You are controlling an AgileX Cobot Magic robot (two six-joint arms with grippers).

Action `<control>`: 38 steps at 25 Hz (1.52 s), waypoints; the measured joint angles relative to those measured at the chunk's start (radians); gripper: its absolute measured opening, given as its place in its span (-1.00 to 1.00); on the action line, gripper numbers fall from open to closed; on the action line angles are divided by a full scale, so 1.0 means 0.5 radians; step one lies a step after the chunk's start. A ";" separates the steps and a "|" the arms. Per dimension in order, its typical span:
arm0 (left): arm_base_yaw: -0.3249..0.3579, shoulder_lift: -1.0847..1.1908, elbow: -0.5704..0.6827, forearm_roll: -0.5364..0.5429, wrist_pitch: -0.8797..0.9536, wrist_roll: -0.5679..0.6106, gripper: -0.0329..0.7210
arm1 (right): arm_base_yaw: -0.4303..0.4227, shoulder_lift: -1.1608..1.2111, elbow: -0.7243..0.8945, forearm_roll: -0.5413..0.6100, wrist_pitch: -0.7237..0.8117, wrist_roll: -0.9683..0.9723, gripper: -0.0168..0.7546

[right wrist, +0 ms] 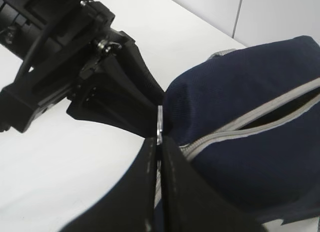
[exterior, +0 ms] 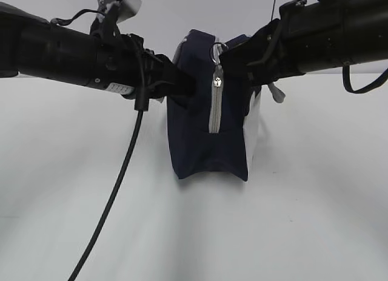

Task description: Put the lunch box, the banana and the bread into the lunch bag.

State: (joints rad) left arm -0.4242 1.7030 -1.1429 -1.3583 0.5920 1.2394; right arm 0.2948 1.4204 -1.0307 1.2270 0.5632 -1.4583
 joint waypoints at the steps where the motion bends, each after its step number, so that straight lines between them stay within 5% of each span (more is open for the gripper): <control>1: 0.000 0.007 0.000 -0.010 0.015 0.000 -0.37 | 0.000 0.000 0.000 0.000 0.000 0.000 -0.96; 4: -0.002 0.016 -0.002 -0.022 0.059 0.006 -0.79 | 0.000 0.005 0.000 0.000 0.000 0.000 -0.96; 6: -0.002 0.016 -0.002 -0.022 0.085 0.010 -0.88 | 0.000 0.005 0.000 0.000 0.004 0.000 -0.96; 38: 0.000 0.018 -0.002 0.169 0.268 0.010 -0.91 | 0.000 0.179 -0.167 0.030 -0.154 0.135 -0.96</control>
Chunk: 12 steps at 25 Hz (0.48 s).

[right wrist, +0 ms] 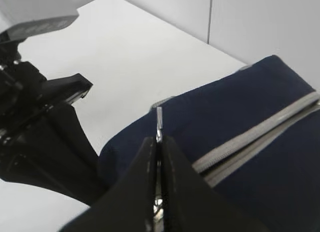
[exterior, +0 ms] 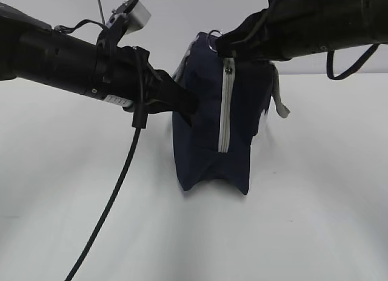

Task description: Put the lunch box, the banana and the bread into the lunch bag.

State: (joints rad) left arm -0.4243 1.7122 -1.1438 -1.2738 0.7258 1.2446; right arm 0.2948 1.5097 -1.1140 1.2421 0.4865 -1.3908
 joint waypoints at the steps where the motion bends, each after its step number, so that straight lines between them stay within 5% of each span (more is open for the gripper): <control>1: 0.000 0.000 0.000 0.005 0.004 0.000 -0.91 | 0.000 0.029 -0.031 -0.033 0.025 0.000 -0.96; 12: 0.000 0.000 0.000 0.024 0.012 0.000 -0.91 | -0.290 0.283 -0.398 -0.237 0.749 -0.095 -0.96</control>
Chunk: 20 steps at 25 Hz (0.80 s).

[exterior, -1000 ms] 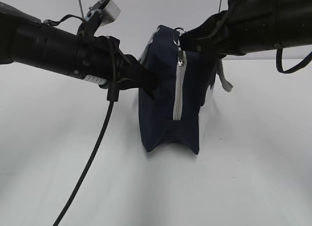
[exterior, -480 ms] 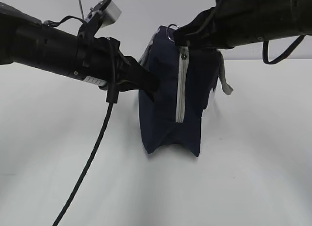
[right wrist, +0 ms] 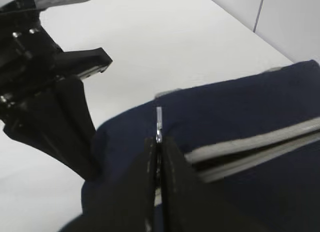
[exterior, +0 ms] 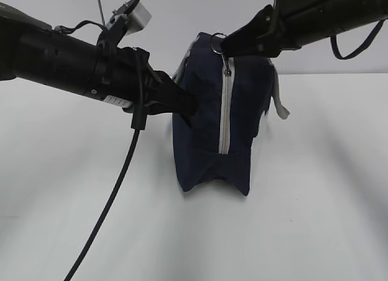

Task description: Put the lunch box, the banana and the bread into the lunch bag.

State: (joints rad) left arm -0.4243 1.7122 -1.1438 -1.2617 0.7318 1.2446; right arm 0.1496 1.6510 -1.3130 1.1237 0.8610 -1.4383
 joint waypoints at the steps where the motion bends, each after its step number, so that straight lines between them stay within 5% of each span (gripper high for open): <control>1: 0.000 0.000 0.000 0.000 0.000 0.000 -0.91 | -0.035 0.019 -0.013 0.000 0.040 -0.025 -0.96; 20: 0.000 0.000 0.000 0.049 0.005 0.000 -0.91 | -0.111 0.242 -0.246 0.169 0.240 -0.188 -0.96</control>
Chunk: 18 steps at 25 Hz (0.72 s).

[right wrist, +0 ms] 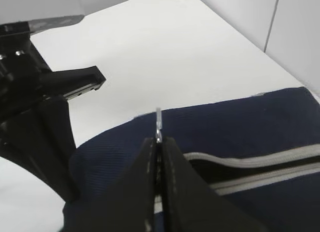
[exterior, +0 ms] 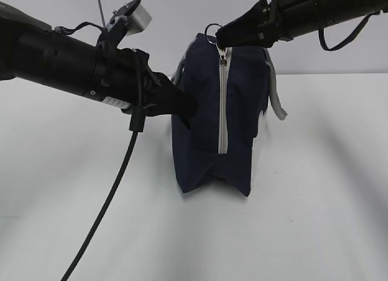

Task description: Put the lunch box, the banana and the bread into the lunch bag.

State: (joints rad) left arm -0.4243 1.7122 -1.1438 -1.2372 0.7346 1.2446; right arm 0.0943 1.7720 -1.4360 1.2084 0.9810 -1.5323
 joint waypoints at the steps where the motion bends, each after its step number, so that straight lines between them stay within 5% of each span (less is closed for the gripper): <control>1: 0.000 0.000 0.000 0.001 0.000 0.000 -0.91 | 0.000 0.000 0.000 0.000 -0.009 0.007 -0.96; 18: 0.000 0.000 0.000 0.038 0.052 0.000 -0.91 | -0.052 0.157 -0.140 0.000 -0.087 0.040 -0.96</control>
State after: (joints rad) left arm -0.4243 1.7122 -1.1438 -1.2181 0.7606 1.2446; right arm 0.0684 1.8503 -1.5061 1.2085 0.9374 -1.5123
